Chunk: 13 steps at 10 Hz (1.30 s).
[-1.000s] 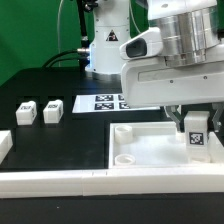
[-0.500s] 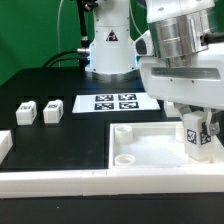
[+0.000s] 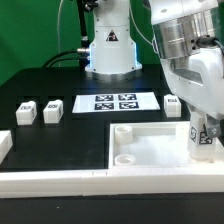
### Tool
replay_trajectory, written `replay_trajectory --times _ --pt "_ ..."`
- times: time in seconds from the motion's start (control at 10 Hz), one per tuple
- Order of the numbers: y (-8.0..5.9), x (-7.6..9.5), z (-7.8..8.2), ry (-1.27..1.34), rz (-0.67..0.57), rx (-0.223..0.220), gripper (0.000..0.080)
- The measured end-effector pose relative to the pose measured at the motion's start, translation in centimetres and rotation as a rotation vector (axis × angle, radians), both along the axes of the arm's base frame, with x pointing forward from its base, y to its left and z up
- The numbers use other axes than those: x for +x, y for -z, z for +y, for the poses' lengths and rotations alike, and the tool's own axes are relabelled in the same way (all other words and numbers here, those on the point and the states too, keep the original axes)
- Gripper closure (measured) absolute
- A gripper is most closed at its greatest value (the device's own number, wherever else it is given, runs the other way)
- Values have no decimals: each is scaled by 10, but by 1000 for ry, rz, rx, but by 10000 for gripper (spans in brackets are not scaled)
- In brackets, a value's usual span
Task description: Assemble one leg
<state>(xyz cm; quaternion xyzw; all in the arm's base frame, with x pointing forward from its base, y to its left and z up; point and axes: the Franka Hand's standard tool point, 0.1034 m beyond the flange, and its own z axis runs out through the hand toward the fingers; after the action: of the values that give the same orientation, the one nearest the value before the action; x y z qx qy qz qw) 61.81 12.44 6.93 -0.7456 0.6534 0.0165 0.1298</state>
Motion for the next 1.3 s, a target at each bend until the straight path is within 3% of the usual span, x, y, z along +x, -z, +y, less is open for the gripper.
replay_trajectory --times 0.2,0.3,0.5,0.7,0.8,1.0,1.3 --pt "0 0 0 -46 -10 -7 204" --pt "0 0 0 -85 -19 -14 204" --pt "0 -1 1 -364 -69 -57 155" --pt "-1 6 -3 -690 -122 -116 150" --pt "-3 9 -5 -776 -131 -126 150" --pt "-11 17 -9 -1110 -204 -220 150" --pt "-6 9 -25 -1401 -275 -296 150"
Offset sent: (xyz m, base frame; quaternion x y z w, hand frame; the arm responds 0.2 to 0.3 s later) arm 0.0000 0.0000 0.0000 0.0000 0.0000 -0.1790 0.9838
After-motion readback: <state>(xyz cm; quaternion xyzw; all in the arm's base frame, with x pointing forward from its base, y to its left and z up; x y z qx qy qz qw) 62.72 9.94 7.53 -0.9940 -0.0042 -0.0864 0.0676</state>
